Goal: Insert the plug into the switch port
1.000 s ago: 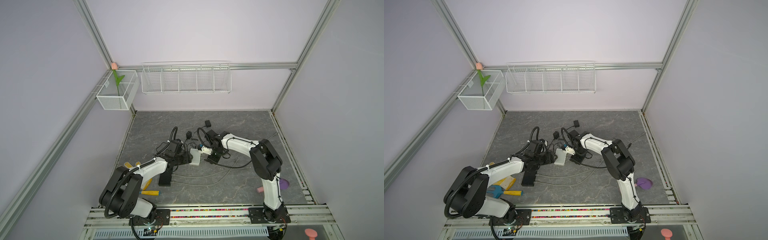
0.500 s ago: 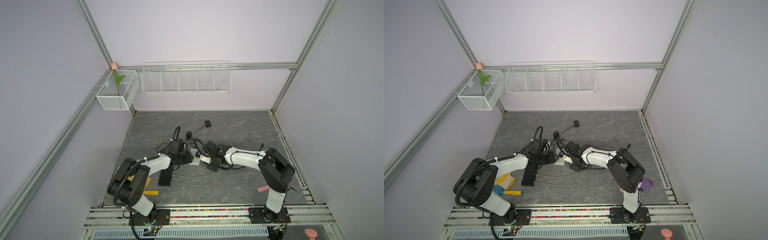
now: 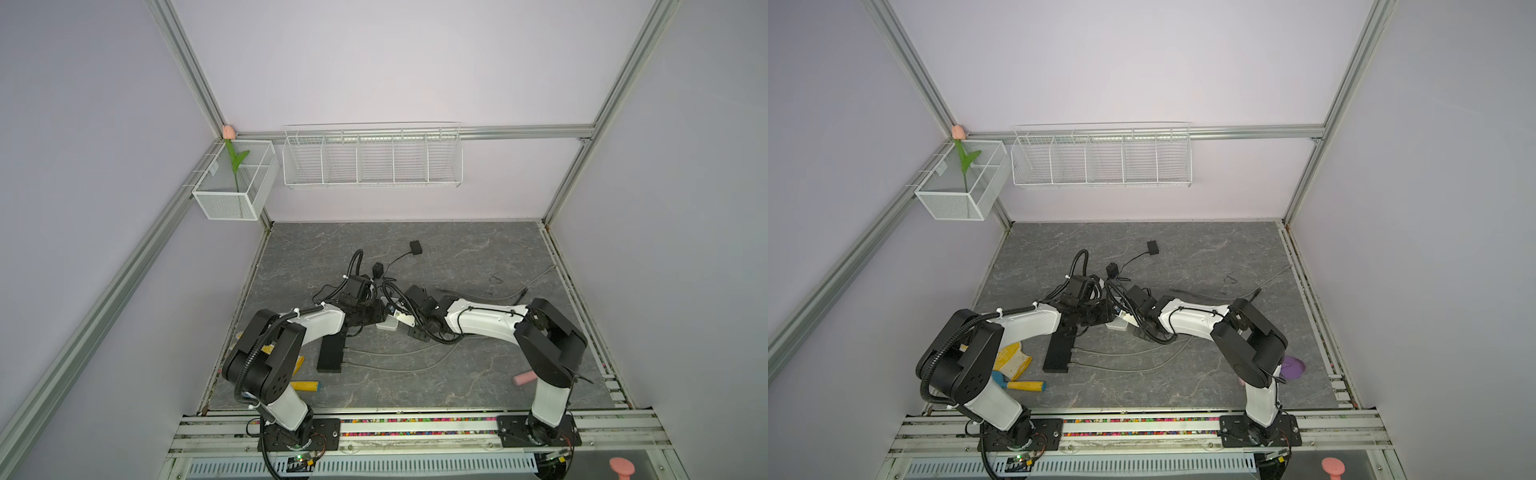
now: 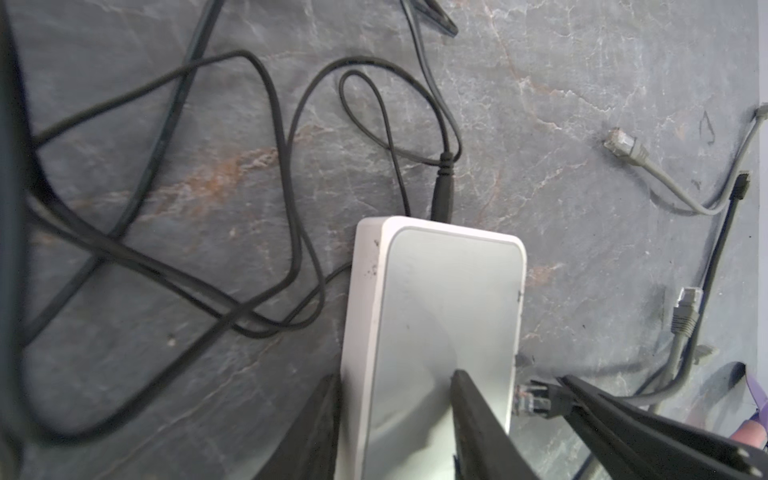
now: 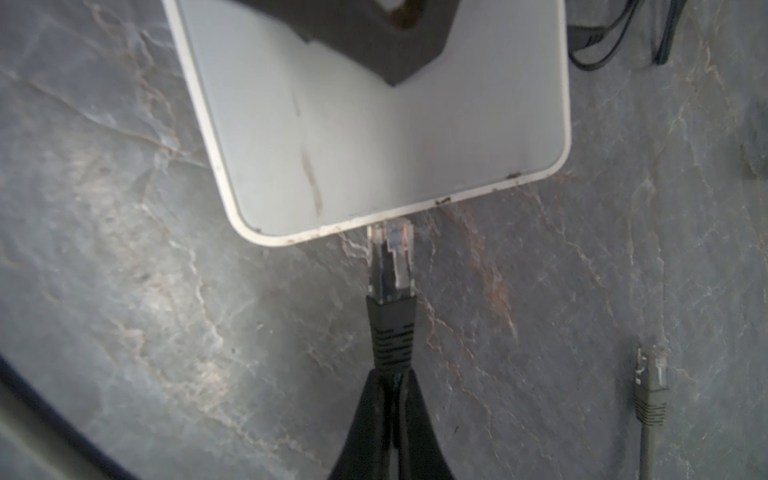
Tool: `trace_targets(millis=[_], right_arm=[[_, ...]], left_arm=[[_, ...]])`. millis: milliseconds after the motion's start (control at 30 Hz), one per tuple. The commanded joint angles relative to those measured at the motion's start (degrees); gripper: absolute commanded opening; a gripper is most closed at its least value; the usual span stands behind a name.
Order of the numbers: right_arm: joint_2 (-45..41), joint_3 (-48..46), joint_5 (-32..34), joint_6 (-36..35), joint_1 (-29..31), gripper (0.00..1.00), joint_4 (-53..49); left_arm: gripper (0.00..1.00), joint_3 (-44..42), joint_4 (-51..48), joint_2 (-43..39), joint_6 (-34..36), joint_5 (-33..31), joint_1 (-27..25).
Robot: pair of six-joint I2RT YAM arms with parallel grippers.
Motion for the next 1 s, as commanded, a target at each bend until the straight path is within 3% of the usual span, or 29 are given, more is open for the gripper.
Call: trace_targets(millis=[0, 267, 967], right_arm=[[0.8, -0.6, 0.7, -0.6, 1.0, 0.06, 1.4], [-1.2, -3.4, 1.4, 1.0, 2.8, 0.07, 3.7], [-1.0, -5.3, 6.4, 1.9, 6.8, 0.07, 10.4]], left_arm=[[0.39, 0.5, -1.0, 1.5, 1.2, -0.2, 0.3], [0.33, -0.3, -0.1, 1.4, 1.1, 0.6, 0.3], [0.31, -5.3, 5.7, 2.3, -2.3, 2.3, 0.3]])
